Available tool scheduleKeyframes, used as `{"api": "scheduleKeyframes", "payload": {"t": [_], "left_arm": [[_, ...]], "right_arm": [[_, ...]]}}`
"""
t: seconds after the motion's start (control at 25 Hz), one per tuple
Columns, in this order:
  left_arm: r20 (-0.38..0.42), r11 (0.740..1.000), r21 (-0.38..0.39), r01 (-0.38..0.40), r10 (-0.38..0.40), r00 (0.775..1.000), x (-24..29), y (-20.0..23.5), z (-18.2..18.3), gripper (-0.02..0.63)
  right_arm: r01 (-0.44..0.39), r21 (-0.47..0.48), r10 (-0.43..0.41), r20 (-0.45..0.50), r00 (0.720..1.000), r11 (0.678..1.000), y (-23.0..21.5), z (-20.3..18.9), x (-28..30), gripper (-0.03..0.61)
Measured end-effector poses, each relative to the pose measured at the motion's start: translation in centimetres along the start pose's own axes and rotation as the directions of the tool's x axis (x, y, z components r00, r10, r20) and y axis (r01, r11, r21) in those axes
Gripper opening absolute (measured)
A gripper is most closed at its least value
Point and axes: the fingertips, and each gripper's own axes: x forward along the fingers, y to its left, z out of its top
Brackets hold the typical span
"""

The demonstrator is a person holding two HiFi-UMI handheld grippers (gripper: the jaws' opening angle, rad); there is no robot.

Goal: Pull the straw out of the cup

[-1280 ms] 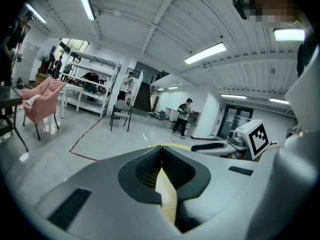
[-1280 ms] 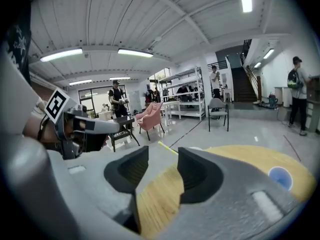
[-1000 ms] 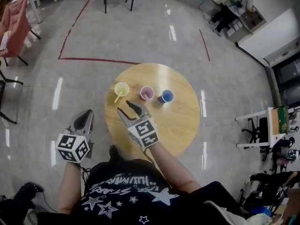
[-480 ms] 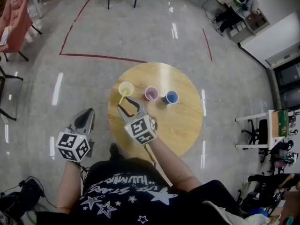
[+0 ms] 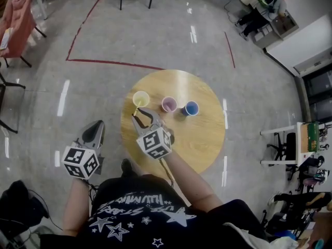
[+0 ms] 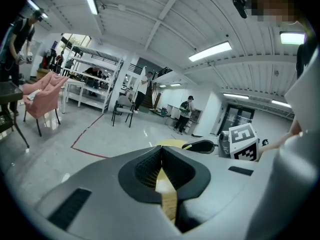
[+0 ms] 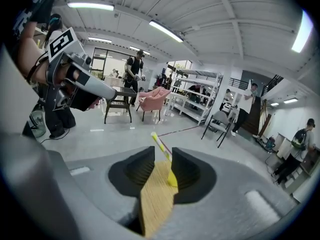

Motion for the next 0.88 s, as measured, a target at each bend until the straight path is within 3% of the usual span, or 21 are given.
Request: {"api": "scheduleKeyframes", "payload": {"t": [0.4,0.88], "left_arm": [[-0.006,1.0,0.003,-0.006,0.006,1.0,-0.5,-0.3,-0.6,0.006],[0.005,1.0,0.009,0.0,0.0,1.0,0.2,-1.2,0.1,0.006]], "right_arm": [[0.048,-0.042,-0.049,-0.028,0.998,0.998,-0.3,-0.5,0.1,0.031],[0.077,-0.05,-0.078,-0.025,0.997,0.996,-1.9,-0.5,-1.1,0.021]]}}
